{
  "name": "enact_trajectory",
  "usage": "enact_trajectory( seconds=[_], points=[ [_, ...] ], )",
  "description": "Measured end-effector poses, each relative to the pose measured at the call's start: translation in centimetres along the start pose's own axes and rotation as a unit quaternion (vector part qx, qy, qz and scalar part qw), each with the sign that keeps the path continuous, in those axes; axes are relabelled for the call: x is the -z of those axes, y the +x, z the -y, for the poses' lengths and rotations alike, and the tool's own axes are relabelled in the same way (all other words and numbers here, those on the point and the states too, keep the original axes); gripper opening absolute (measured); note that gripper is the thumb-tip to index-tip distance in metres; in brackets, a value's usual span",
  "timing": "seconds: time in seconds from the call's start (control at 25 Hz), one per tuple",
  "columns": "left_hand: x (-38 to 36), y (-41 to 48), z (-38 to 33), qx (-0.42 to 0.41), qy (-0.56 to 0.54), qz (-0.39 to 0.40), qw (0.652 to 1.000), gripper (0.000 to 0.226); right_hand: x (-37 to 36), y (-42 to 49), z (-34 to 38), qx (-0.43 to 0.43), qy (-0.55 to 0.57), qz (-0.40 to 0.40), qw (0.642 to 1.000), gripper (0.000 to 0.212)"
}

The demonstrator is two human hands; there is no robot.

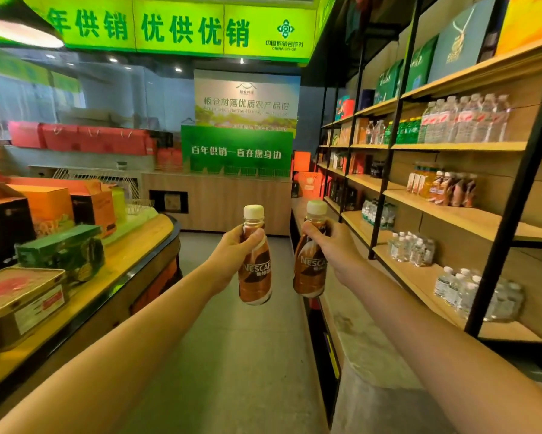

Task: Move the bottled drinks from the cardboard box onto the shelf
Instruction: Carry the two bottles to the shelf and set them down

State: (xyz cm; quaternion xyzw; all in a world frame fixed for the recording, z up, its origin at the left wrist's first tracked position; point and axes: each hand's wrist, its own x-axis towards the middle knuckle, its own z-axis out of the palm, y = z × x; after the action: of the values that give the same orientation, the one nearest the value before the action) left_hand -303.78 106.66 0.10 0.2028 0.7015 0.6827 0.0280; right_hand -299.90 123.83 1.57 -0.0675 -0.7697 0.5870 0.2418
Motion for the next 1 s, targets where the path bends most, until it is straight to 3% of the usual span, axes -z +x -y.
enact_trajectory(
  seconds=[0.48,0.72,1.0],
  points=[
    [-1.8,37.3,7.3,-0.038,-0.007,0.159,0.987,0.012,-2.0,32.3,-9.4,-0.02,-0.008,-0.114,0.993,0.033],
    [-10.6,52.0,11.5,-0.036,-0.034,0.25,0.967,0.014,3.1,44.1,-15.0,-0.048,-0.037,-0.177,0.982,0.034],
    [-25.0,69.6,13.7,-0.06,-0.03,0.327,0.943,0.024,15.0,59.2,-21.6,-0.065,-0.06,-0.272,0.958,0.037]
  ],
)
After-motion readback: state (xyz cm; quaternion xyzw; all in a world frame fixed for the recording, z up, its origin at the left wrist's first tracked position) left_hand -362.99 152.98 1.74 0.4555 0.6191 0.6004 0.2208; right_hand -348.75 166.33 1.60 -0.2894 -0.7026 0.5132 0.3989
